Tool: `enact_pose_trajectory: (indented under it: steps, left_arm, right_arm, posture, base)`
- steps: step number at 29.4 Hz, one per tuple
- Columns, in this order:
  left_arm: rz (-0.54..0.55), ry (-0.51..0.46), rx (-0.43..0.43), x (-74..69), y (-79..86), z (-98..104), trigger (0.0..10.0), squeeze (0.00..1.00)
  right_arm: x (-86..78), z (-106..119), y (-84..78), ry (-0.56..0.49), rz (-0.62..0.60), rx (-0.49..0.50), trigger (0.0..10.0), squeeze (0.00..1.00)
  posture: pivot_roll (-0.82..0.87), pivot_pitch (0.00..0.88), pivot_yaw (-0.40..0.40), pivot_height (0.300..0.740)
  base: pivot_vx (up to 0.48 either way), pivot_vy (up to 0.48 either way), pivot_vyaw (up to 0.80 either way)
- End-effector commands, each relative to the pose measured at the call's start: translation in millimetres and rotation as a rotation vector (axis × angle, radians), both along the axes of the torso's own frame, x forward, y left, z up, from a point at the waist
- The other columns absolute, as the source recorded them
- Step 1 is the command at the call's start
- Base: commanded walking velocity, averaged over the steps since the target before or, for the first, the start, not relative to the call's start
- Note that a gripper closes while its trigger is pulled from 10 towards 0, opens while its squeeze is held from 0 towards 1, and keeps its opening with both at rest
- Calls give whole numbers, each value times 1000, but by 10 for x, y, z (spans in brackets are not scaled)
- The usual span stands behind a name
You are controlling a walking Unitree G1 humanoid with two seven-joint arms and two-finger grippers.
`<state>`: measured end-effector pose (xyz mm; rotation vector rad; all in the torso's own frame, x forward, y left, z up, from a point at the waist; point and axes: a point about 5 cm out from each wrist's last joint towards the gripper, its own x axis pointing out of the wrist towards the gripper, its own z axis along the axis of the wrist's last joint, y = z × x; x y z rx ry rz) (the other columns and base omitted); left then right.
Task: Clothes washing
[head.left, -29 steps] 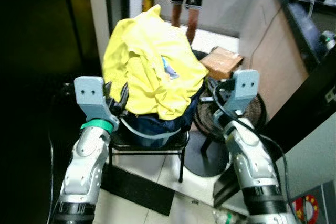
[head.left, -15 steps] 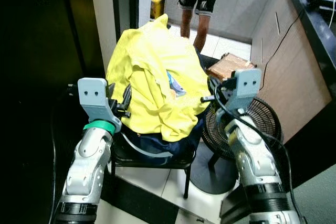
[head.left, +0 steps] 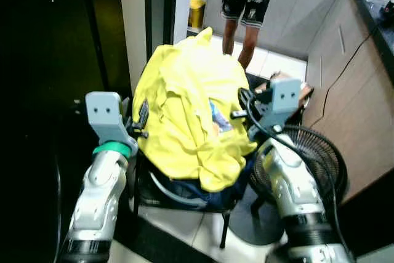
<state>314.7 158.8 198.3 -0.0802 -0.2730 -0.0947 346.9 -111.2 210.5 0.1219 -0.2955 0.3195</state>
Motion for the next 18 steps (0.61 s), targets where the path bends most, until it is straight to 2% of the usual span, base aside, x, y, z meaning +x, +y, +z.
enact_pose_trajectory:
  steps: [1, 6, 12, 13, 14, 15, 18]
  left_arm:
    - [-12, 13, -4, -9, -37, -38, 10000, 0]
    - [-11, 0, -4, -12, -29, -25, 10000, 0]
    - [-5, 9, 9, 2, 4, -26, 10000, 0]
    - [-6, 16, 23, 5, 18, -39, 10000, 0]
    - [-7, 21, 33, 6, 26, -49, 10000, 0]
    - [-7, 21, 33, 6, 26, -49, 10000, 0]
    - [1, 28, 54, -12, 87, -60, 10000, 0]
  right_arm:
    - [18, -33, -61, 15, -15, -1, 10000, 0]
    - [44, -17, -22, 13, 3, 2, 10000, 0]
    - [183, 36, 91, 54, 71, 0, 10000, 0]
    - [227, 41, 132, 73, 106, 11, 10000, 165]
    - [252, 45, 161, 84, 130, 19, 10000, 1000]
    - [252, 45, 161, 84, 130, 19, 10000, 1000]
    - [328, 47, 306, 123, 196, -27, 10000, 1000]
  posture:
    - [97, 16, -36, 740]
    - [97, 16, -34, 740]
    - [92, 24, -28, 740]
    - [92, 35, -28, 740]
    - [92, 35, -28, 740]
    - [92, 35, -28, 740]
    - [96, 39, -29, 740]
  base:
    - [0, 0, 0]
    - [0, 0, 0]
    - [0, 0, 0]
    - [0, 0, 0]
    - [0, 0, 0]
    - [0, 0, 0]
    - [0, 0, 0]
